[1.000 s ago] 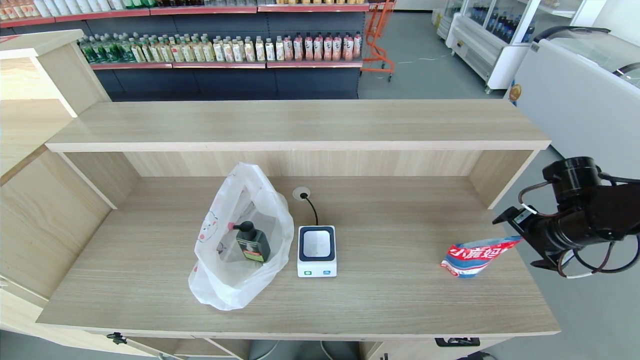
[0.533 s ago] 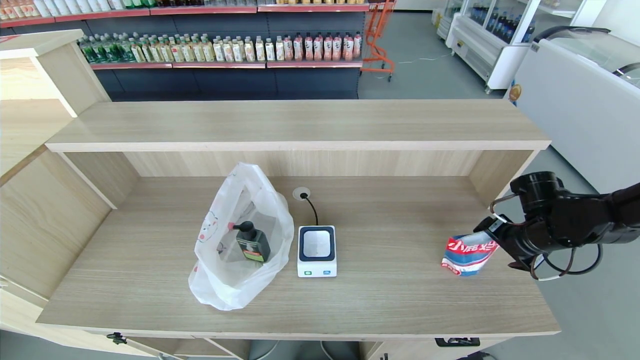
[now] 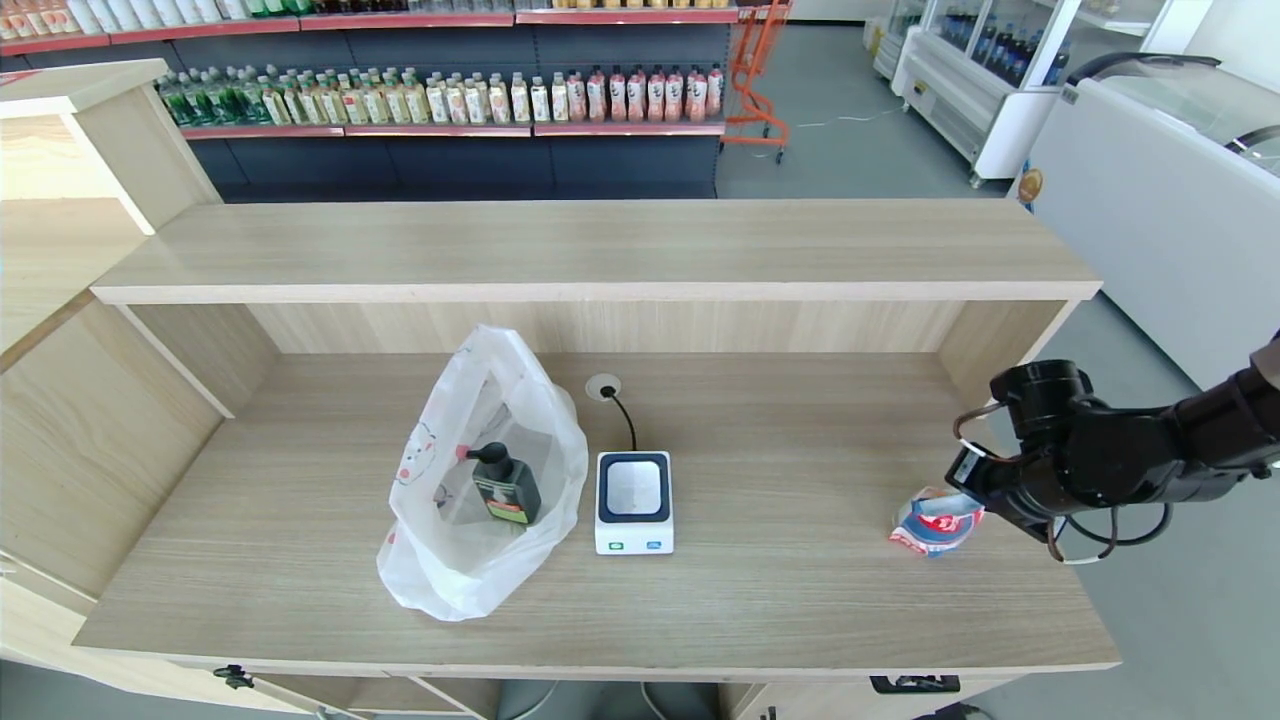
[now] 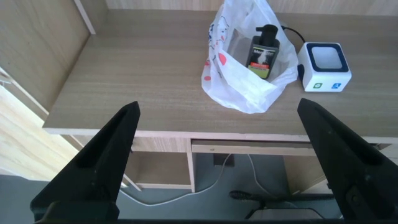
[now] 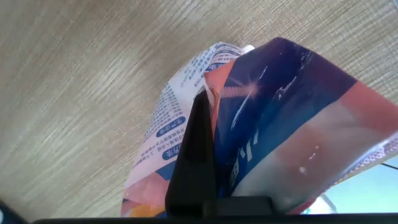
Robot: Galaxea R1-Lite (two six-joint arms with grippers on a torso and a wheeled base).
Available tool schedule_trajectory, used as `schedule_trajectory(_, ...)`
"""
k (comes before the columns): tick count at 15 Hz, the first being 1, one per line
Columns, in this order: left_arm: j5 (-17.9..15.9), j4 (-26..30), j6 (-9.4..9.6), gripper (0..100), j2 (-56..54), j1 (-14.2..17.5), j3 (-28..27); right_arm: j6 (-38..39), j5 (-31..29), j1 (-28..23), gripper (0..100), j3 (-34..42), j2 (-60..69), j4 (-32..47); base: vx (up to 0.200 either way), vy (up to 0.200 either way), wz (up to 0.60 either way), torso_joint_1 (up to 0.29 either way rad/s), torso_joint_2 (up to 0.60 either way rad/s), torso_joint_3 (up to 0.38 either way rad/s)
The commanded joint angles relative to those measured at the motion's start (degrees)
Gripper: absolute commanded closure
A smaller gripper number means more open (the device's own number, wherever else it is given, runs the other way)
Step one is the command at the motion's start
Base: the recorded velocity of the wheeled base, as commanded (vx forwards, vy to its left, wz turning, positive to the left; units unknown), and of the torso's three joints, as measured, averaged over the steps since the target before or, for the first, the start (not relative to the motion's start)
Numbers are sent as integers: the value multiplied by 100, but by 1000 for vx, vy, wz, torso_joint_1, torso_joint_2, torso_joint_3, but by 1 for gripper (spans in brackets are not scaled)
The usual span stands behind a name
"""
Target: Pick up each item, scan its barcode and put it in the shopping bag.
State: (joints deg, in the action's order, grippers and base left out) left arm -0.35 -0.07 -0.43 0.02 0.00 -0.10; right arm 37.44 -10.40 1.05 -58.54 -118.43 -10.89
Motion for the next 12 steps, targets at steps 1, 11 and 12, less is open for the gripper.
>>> schedule_trajectory(1,0,-1,-1,0,-2,0,1,-149,-85,89,100,44,31,-133,0,0,0,0,0,0)
schedule_trajectory(11,0,-1,-1,0,-2,0,1,-3849,7175,-588,100,299,2685,-318,0,0,0,0,0,0)
schedule_trajectory(12,0,-1,-1,0,-2,0,1,-5001,7939,-536,100,756,2887,-291,0,0,0,0,0,0)
